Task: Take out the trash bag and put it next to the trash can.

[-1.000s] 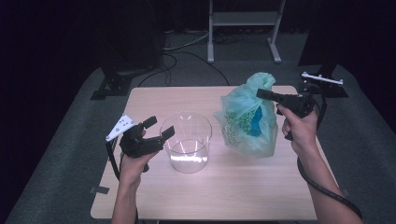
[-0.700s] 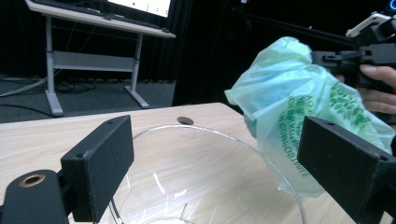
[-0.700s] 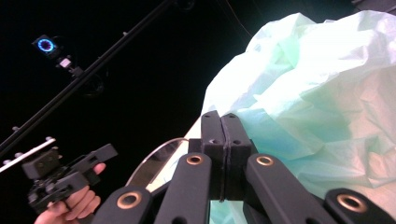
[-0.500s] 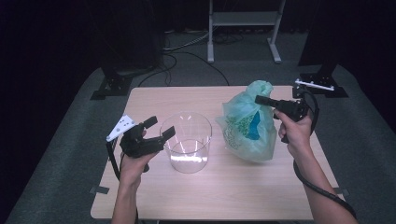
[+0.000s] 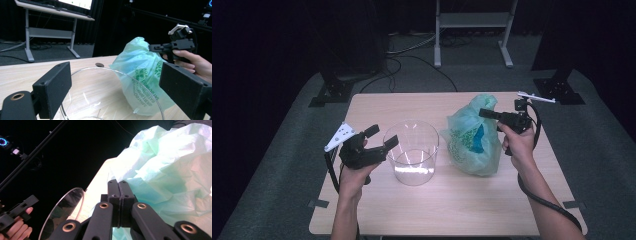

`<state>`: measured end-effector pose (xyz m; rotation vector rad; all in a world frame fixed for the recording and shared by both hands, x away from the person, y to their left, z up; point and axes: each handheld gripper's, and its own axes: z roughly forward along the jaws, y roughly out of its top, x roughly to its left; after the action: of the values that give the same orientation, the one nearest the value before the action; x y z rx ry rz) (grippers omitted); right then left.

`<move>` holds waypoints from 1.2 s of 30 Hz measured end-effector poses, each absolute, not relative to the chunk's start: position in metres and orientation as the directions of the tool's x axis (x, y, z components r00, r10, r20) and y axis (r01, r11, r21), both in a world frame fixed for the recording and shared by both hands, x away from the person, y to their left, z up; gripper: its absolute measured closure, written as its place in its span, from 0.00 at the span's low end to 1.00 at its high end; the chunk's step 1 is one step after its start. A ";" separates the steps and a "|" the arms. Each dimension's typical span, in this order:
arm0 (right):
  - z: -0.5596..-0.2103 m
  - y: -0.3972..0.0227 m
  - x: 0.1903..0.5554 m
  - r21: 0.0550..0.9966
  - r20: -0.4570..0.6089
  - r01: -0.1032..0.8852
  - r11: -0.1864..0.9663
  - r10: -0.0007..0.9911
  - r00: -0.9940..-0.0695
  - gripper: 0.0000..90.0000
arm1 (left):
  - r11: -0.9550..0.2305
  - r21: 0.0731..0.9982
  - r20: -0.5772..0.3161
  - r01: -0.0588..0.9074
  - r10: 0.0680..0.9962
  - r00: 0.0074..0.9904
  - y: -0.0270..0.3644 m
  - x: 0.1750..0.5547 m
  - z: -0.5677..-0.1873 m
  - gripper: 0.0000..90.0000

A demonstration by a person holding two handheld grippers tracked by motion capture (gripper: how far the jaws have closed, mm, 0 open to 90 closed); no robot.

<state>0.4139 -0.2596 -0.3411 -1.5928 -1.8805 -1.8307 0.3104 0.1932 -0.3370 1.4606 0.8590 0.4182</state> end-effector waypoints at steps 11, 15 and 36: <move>-0.356 -0.252 0.420 0.684 0.648 0.694 -0.223 0.621 -0.440 1.00 | 0.112 0.958 -0.260 0.263 0.722 0.641 0.194 0.313 -0.340 0.11; -0.363 -0.249 0.422 0.680 0.645 0.701 -0.214 0.630 -0.433 1.00 | 0.113 0.958 -0.261 0.263 0.723 0.640 0.194 0.313 -0.340 0.11; -0.379 -0.233 0.423 0.702 0.580 0.702 -0.119 0.668 -0.466 0.86 | 0.127 0.955 -0.276 0.268 0.708 0.650 0.194 0.313 -0.340 0.11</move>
<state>0.4226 -0.2332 -0.3788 -1.6064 -2.0635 -1.6837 0.3130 0.1940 -0.3399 1.4529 0.8691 0.3878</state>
